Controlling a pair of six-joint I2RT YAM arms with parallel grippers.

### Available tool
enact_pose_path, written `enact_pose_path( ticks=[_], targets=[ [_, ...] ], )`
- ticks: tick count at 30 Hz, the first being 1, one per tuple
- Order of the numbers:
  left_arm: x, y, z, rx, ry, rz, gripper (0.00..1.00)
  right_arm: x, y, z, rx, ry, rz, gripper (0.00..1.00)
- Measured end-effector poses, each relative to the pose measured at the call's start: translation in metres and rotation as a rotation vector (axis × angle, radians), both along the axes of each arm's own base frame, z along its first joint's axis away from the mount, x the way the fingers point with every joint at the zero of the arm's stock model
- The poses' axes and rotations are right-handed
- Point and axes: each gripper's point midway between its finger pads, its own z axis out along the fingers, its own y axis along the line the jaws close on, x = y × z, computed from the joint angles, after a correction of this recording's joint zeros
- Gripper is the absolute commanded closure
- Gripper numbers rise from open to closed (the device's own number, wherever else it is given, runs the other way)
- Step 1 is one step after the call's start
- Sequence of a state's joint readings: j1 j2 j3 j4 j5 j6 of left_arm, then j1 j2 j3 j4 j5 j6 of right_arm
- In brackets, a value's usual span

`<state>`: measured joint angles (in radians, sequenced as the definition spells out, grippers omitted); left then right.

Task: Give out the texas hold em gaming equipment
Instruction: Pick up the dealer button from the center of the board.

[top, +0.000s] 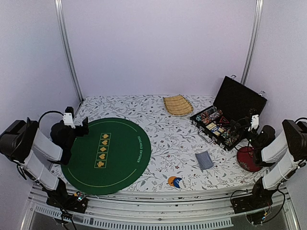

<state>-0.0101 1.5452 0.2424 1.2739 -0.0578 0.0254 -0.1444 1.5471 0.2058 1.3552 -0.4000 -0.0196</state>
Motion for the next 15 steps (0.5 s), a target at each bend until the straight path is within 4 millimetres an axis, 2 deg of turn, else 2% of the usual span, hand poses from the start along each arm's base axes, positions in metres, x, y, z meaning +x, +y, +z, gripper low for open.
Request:
enact_pose_path(
  ticks=[5,7,9,11,13,15],
  targets=[
    [0.000,0.002,-0.001,0.000,0.011,0.010,0.02,0.000,0.000,0.000,0.000,0.001,-0.002,0.01],
    [0.001,0.008,0.006,-0.012,0.021,0.045,0.02,0.001,-0.004,0.001,0.004,-0.002,-0.026,0.01],
    [-0.002,0.017,0.035,-0.034,-0.032,0.098,0.02,-0.001,-0.010,0.006,0.021,-0.006,-0.063,0.01],
    [-0.007,0.020,0.071,-0.075,-0.108,0.116,0.02,-0.004,-0.018,0.020,0.042,-0.025,-0.101,0.01],
    [-0.011,0.015,0.119,-0.142,-0.195,0.084,0.02,-0.010,-0.027,0.048,0.076,-0.076,-0.132,0.01],
    [-0.010,0.000,0.169,-0.208,-0.259,0.020,0.02,-0.019,-0.028,0.091,0.121,-0.174,-0.116,0.01]
  ],
)
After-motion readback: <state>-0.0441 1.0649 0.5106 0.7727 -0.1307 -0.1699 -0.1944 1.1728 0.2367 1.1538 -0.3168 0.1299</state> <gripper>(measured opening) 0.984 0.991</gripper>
